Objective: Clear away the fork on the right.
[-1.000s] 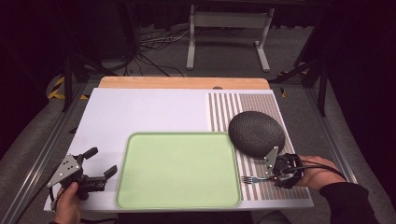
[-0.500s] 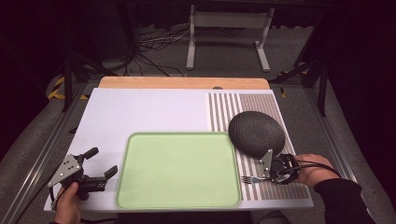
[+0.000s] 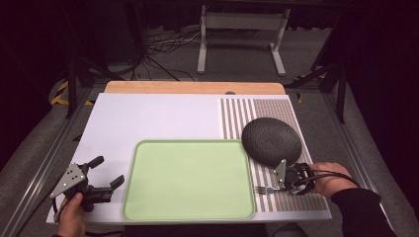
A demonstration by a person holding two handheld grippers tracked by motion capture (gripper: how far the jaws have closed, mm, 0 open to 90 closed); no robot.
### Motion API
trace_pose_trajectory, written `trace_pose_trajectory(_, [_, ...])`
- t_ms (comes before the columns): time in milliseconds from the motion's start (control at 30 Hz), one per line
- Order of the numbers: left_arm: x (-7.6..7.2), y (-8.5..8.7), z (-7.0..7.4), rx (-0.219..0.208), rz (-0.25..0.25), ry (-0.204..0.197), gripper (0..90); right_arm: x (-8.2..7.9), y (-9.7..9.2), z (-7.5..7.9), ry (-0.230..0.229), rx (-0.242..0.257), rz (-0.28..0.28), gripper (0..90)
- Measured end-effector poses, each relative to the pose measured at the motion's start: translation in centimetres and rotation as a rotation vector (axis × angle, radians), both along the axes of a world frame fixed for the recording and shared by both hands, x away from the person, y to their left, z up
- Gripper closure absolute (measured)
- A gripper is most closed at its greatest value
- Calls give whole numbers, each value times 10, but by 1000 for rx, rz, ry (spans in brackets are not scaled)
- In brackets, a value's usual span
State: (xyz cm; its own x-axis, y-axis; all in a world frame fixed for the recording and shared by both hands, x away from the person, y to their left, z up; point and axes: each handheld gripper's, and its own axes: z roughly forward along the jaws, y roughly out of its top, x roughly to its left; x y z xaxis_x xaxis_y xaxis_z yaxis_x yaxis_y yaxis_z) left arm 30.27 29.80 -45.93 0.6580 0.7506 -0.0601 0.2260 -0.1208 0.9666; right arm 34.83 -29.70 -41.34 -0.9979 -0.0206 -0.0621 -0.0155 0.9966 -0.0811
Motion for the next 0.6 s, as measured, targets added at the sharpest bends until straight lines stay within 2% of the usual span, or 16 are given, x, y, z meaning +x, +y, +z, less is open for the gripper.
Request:
trace_pose_trajectory(200, [0,0,0,-2,0,2,1,-2,-2,2,-2,3,-11,777])
trace_pose_trajectory(333, [0,0,0,-4,0,3,2,-4,-4,10,-7,14,-18,777])
trace_pose_trajectory(600, [0,0,-1,-8,2,3,2,-5,-2,31,-43,68,-18,777])
